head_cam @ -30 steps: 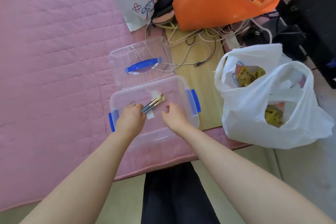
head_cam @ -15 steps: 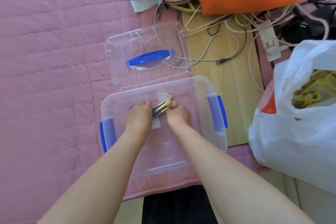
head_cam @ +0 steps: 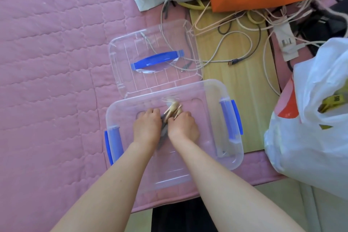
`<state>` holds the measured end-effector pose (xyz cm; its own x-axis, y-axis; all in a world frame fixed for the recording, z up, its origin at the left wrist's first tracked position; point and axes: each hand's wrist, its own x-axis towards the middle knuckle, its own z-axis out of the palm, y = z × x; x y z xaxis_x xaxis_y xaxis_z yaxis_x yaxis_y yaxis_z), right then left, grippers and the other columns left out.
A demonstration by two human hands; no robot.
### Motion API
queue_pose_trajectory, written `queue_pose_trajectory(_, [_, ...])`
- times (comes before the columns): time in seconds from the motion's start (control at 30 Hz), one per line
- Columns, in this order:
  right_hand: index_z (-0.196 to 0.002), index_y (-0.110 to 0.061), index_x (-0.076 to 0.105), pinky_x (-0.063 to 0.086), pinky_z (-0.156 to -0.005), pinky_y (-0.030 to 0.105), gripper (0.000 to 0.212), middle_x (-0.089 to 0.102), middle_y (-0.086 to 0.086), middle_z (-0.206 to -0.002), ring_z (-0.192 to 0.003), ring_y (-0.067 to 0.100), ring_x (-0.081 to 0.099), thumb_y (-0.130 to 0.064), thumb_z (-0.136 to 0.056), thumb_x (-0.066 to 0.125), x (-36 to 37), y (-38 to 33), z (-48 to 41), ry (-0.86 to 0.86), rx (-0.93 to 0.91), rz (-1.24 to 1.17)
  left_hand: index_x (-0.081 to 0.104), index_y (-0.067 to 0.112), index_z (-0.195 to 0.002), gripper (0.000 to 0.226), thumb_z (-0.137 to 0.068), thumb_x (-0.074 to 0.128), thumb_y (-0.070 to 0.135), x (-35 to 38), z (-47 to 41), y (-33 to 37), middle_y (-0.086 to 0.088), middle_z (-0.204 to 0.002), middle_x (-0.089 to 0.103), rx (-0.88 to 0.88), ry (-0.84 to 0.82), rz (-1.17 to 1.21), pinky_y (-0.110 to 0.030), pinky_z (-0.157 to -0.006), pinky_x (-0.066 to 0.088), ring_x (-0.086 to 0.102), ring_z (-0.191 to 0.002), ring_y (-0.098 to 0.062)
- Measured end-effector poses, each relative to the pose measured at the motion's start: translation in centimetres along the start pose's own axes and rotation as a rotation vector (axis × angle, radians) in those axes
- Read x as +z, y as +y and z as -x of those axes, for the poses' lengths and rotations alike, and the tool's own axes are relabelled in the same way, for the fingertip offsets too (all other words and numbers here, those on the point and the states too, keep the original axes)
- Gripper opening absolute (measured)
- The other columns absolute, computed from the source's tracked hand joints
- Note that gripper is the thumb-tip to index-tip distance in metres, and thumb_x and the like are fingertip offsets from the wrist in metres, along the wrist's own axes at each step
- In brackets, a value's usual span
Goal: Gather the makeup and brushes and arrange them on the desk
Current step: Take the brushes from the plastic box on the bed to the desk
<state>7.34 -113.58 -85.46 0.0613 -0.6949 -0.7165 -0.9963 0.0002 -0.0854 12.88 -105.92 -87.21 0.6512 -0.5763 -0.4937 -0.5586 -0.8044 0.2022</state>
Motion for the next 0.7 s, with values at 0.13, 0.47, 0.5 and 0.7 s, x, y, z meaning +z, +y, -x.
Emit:
queue_pose_trajectory(0.13, [-0.116, -0.005, 0.048, 0.043, -0.074, 0.034, 0.035, 0.061, 0.016, -0.117, -0.11, 0.034, 0.059, -0.031, -0.092, 0.049, -1.0, 0.7, -0.2, -0.022, -0.016, -0.115, 0.051, 0.003, -0.093, 0.01, -0.091, 0.049, 0.013, -0.2, 0.1, 0.4, -0.017, -0.103, 0.056, -0.08, -0.035, 0.146, -0.036, -0.065, 0.031, 0.049, -0.1, -0.037])
queue_pose_trajectory(0.47, [-0.109, -0.002, 0.05, 0.048, -0.082, 0.035, 0.028, 0.062, 0.019, -0.113, -0.105, 0.037, 0.058, -0.024, -0.092, 0.052, -0.6, 0.4, -0.7, -0.064, 0.043, -0.428, 0.049, 0.001, -0.095, 0.016, -0.093, 0.05, 0.016, -0.4, 0.5, 0.5, -0.021, -0.101, 0.055, -0.141, -0.093, 0.378, -0.041, -0.074, 0.038, 0.048, -0.099, -0.036])
queue_pose_trajectory(0.5, [-0.11, -0.002, 0.052, 0.043, -0.079, 0.031, 0.029, 0.062, 0.018, -0.115, -0.107, 0.035, 0.058, -0.026, -0.093, 0.053, -0.6, 0.4, -0.9, -0.056, 0.037, -0.388, 0.05, 0.001, -0.095, 0.016, -0.093, 0.051, 0.016, -0.3, 0.4, 0.4, -0.021, -0.1, 0.055, -0.134, -0.089, 0.379, -0.041, -0.074, 0.037, 0.049, -0.098, -0.035])
queue_pose_trajectory(0.7, [-0.111, -0.003, 0.054, 0.045, -0.073, 0.032, 0.027, 0.064, 0.015, -0.113, -0.105, 0.034, 0.061, -0.024, -0.095, 0.048, -0.2, 0.3, -0.7, 0.007, -0.029, -0.149, 0.053, -0.002, -0.096, 0.014, -0.092, 0.05, 0.011, 0.0, -0.4, 0.1, -0.023, -0.105, 0.056, -0.13, -0.089, 0.315, -0.04, -0.075, 0.037, 0.05, -0.099, -0.036])
